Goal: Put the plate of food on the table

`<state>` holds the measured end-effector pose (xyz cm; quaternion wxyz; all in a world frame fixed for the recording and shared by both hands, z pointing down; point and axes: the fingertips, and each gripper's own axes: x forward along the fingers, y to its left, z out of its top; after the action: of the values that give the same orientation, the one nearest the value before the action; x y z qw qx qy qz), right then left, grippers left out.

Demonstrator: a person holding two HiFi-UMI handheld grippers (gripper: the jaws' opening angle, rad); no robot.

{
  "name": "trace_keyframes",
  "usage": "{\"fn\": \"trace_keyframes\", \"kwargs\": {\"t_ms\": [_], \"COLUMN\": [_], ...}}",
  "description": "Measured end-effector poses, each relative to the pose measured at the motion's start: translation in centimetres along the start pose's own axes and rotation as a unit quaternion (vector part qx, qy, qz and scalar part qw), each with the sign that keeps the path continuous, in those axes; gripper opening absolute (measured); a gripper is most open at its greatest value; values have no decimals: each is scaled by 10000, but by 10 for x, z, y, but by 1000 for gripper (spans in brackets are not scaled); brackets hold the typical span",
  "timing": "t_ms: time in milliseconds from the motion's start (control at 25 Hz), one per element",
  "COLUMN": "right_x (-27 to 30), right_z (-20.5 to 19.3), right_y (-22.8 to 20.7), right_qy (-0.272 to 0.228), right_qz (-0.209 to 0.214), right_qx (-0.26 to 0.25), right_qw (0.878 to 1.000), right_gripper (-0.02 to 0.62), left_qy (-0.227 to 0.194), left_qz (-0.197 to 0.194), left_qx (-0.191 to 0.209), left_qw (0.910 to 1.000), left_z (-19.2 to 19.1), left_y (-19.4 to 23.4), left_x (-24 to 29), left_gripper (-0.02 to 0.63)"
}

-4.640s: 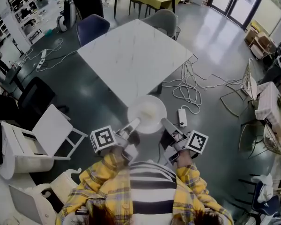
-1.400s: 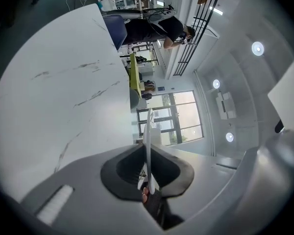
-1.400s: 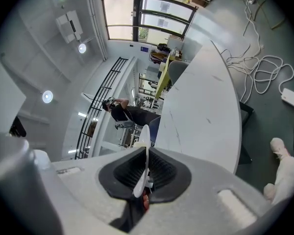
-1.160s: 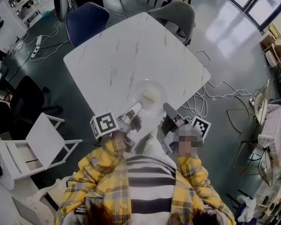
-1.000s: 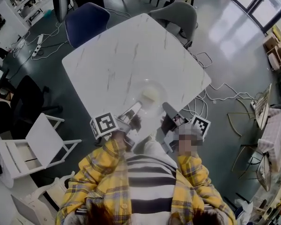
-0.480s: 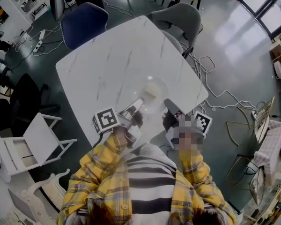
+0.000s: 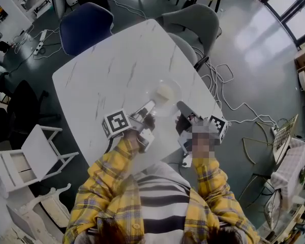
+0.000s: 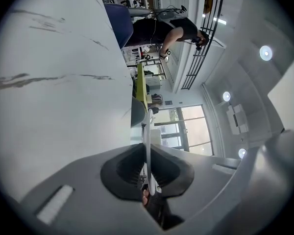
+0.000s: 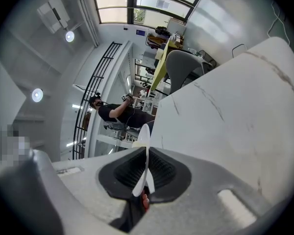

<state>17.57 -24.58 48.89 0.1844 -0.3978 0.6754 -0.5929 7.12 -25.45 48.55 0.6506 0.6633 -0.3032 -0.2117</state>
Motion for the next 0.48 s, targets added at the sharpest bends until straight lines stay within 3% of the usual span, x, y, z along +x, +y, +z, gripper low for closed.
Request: {"fn": "trace_keyframes", "kwargs": {"t_ms": [480], "right_x": [53], "right_z": [44], "right_y": [-50], "right_qy": [47], "right_qz": [-277], "right_qx": [51], "right_qw": [9996], "right_gripper": [14], "left_qy": [-226], "left_qz": [114], "left_qx": [-45], "left_qw": [9997], "left_z": [36], "left_y": [45], "left_x": [62], "left_gripper": [3]}}
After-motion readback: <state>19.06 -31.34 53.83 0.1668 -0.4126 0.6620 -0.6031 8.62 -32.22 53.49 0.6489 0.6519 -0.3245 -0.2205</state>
